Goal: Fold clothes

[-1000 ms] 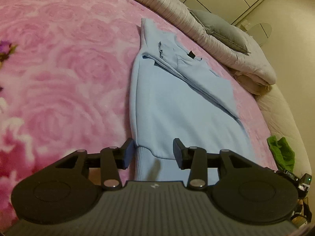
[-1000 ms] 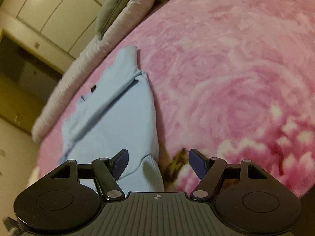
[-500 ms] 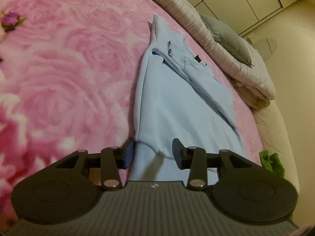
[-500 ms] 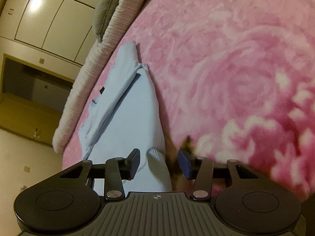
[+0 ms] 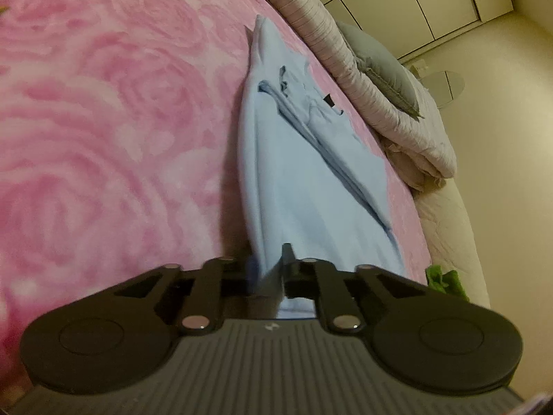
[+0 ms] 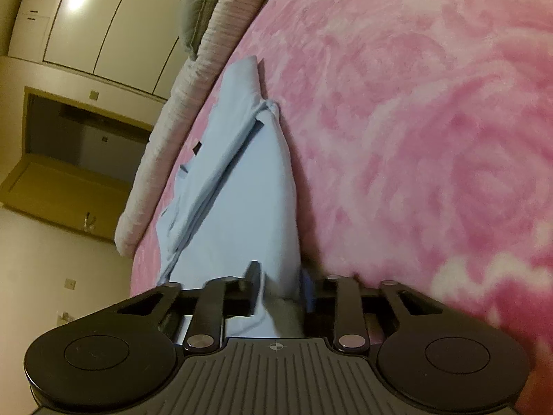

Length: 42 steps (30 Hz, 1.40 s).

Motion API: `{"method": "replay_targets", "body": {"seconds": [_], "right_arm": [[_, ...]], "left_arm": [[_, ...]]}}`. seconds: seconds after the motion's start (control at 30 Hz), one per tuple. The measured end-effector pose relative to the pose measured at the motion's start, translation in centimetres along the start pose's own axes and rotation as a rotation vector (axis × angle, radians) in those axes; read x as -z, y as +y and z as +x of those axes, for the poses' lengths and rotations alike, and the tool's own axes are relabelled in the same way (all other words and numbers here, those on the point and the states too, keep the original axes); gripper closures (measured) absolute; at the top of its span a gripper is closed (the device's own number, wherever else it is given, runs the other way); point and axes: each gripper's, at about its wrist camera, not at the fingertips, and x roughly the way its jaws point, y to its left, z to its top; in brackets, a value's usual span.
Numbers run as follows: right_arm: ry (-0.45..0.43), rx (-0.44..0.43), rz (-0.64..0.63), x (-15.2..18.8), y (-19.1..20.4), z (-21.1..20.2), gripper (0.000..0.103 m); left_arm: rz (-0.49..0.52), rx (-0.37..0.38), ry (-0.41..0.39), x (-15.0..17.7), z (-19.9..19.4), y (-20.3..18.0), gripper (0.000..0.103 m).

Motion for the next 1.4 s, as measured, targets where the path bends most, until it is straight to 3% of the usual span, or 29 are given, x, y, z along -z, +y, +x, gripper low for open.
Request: {"method": "replay_targets", "body": {"seconds": [0.1,0.27,0.4,0.73,0.8,0.87,0.93,1.0,1.07,1.2,1.4], "right_arm": [[0.005,-0.003,-0.02,-0.1,0.3,-0.3,0.091],[0.012,-0.012,-0.057,-0.2,1.0,-1.0,0.094],[-0.001,-0.037,-0.11,0.7,2.7,-3.8,0.094],[0.006,-0.038,-0.029,9.4,0.1,-11.4,0.094],[0.008,-0.035,-0.007,11.3,-0.6,-12.6,0.094],[0.005,-0.019,-0.012,12.1,-1.0,-13.1,0.094],[0.0,-0.004,-0.027,11.6,-0.6,-12.8,0.094],[-0.009,0.003,-0.05,11.2,0.0,-12.4,0.093],[-0.007,0.008,-0.062,11.3,0.1,-12.1,0.087],[-0.002,0.017,-0.085,11.5,0.2,-11.4,0.079],[0.005,0.031,-0.12,11.8,0.4,-10.3,0.075]], "left_arm": [[-0.015,-0.01,0.007,-0.2,-0.1,0.1,0.097],[0.067,-0.022,-0.024,-0.5,-2.3,-1.7,0.099],[0.087,-0.001,-0.049,0.7,-5.3,-2.1,0.1],[-0.019,0.034,-0.096,11.6,-14.4,1.7,0.103],[0.001,0.009,-0.086,13.1,-15.4,2.1,0.103],[0.045,-0.036,-0.087,13.4,-15.6,2.2,0.103],[0.039,-0.022,-0.093,12.8,-15.6,2.0,0.103],[0.04,-0.008,-0.105,11.8,-15.2,1.6,0.095],[0.044,0.003,-0.112,10.9,-14.7,1.1,0.074],[0.071,0.023,-0.086,10.0,-12.7,0.9,0.072],[0.161,0.044,-0.057,9.8,-9.7,0.7,0.07]]}}
